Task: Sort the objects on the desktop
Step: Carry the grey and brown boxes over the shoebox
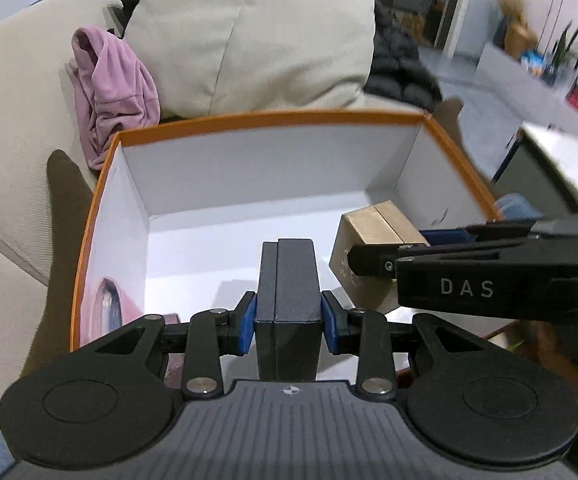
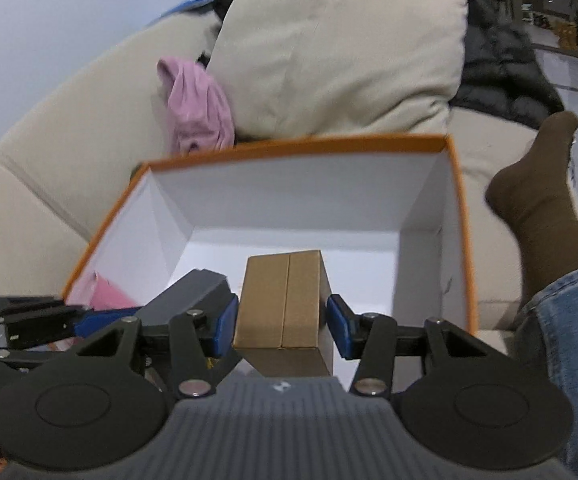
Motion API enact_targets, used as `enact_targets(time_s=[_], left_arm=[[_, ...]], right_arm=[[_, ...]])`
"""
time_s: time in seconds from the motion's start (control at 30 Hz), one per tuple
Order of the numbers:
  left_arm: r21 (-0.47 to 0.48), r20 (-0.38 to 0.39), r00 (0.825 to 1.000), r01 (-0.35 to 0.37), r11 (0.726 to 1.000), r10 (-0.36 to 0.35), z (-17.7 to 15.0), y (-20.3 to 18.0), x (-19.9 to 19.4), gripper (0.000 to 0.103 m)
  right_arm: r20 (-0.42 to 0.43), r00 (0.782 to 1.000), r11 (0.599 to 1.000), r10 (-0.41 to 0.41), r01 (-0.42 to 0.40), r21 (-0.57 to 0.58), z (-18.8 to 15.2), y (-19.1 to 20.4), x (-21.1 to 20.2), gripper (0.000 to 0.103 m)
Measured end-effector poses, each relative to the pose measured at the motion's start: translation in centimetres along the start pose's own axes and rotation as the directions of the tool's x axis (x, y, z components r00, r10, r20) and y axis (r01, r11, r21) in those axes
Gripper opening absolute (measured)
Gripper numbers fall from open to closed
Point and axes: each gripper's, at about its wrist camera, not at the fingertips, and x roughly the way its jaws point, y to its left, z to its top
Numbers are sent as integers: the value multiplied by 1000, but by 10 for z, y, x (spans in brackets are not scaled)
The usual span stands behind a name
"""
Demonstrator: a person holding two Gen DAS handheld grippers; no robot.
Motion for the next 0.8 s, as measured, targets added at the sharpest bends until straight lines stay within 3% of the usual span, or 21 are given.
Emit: enact_targets(time_s=[0.13,0.6,0.63,0.73,0.8], left_arm=[[47,-43,997,-54,997,56,-5,-4,8,38],[-74,-79,996,-53,996,47,-10,21,15,39],[-76,-78,996,-52,996,46,-10,21,15,40],[-88,-56,998,-35,995,30,-12,25,10,57],[-85,-30,999,-13,996,11,-15,26,2,60]], right_arm=[[-45,999,1000,5,-5,2,-1,2,11,50],[-116,993,1000,21,-18,23,-4,9,24,51],[-119,993,999,22,-19,26,-3,8,24,50],[-130,991,999,25,-20,38,-2,6,25,51],[-140,990,999,17,-11,42,-1,4,27,51]])
